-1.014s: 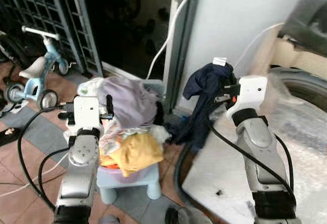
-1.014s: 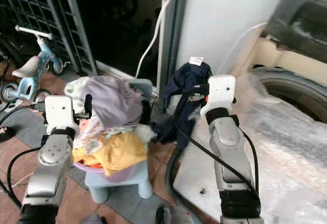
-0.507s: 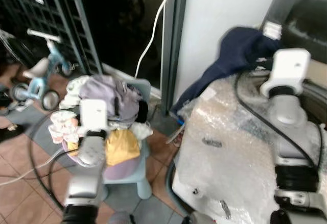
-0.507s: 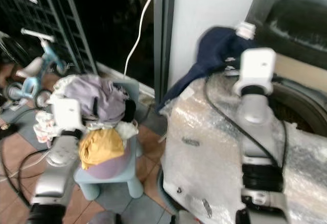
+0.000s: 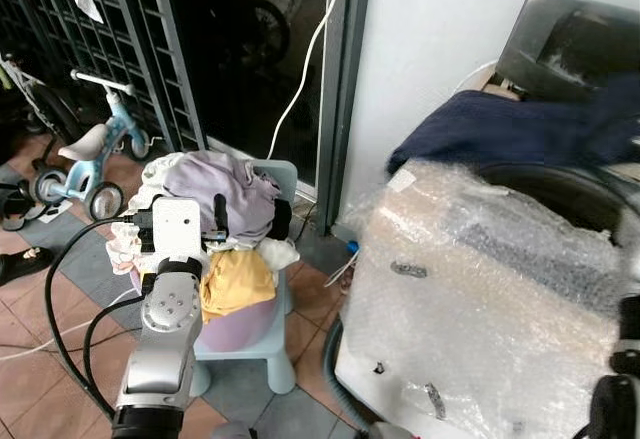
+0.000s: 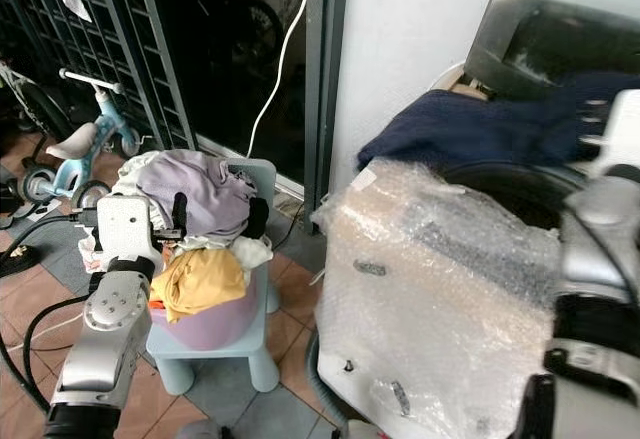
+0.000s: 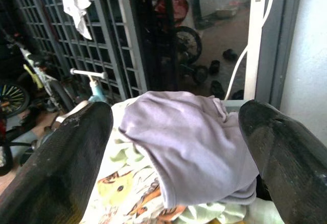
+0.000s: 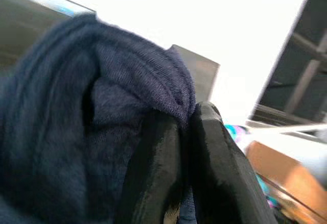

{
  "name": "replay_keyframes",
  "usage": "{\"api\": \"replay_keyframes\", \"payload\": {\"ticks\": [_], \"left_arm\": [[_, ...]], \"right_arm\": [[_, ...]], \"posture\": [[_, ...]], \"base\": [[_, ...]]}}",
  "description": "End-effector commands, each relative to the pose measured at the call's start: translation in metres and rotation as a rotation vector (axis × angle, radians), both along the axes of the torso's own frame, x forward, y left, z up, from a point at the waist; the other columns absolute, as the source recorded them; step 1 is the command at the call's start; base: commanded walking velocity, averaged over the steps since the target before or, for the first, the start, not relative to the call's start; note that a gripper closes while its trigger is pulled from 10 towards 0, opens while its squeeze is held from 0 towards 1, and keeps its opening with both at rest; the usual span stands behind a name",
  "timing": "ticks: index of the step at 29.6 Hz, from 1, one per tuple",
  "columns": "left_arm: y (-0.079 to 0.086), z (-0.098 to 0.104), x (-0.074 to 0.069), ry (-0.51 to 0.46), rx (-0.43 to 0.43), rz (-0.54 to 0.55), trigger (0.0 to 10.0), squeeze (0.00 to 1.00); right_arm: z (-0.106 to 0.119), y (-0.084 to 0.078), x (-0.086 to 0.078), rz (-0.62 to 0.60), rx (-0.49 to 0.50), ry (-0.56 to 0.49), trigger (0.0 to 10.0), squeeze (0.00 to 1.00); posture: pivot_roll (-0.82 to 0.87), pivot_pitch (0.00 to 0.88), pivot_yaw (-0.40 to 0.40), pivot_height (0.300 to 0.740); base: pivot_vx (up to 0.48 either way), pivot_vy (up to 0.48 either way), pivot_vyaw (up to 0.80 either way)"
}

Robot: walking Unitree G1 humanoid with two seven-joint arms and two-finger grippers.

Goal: Clothes washing

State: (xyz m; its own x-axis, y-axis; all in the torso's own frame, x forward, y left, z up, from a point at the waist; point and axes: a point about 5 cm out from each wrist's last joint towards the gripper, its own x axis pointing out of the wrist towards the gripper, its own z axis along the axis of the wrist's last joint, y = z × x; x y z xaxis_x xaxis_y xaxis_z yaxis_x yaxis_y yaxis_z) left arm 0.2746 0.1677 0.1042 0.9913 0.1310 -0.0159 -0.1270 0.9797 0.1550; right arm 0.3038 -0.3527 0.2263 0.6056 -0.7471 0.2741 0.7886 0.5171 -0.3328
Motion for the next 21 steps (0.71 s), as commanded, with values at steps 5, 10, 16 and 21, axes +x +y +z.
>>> {"api": "replay_keyframes", "payload": {"ticks": [5,10,16,21], "left_arm": [[-0.002,0.003,0.002,-0.008,0.006,-0.006,10.0,0.00],[-0.003,0.006,0.004,-0.017,0.006,0.001,10.0,0.00],[0.000,0.009,0.003,-0.010,-0.005,0.049,10.0,0.00],[0.004,0.006,-0.003,0.011,-0.023,0.084,10.0,0.00]], "right_arm": [[-0.015,0.023,0.010,0.133,0.047,0.054,10.0,0.00],[-0.041,0.072,0.023,0.426,0.218,0.054,10.0,1.00],[-0.032,0.111,0.028,0.631,0.125,0.031,10.0,1.00],[-0.020,0.133,0.026,0.772,0.026,-0.014,10.0,1.00]], "posture": [[-0.04,0.000,-0.003,0.740],[-0.03,0.000,-0.004,0.740],[-0.03,0.000,-0.014,0.740],[-0.02,0.000,-0.031,0.740]], "base": [[0.000,0.000,0.00],[0.000,0.000,0.00],[0.000,0.000,0.00],[0.000,0.000,0.00]]}}
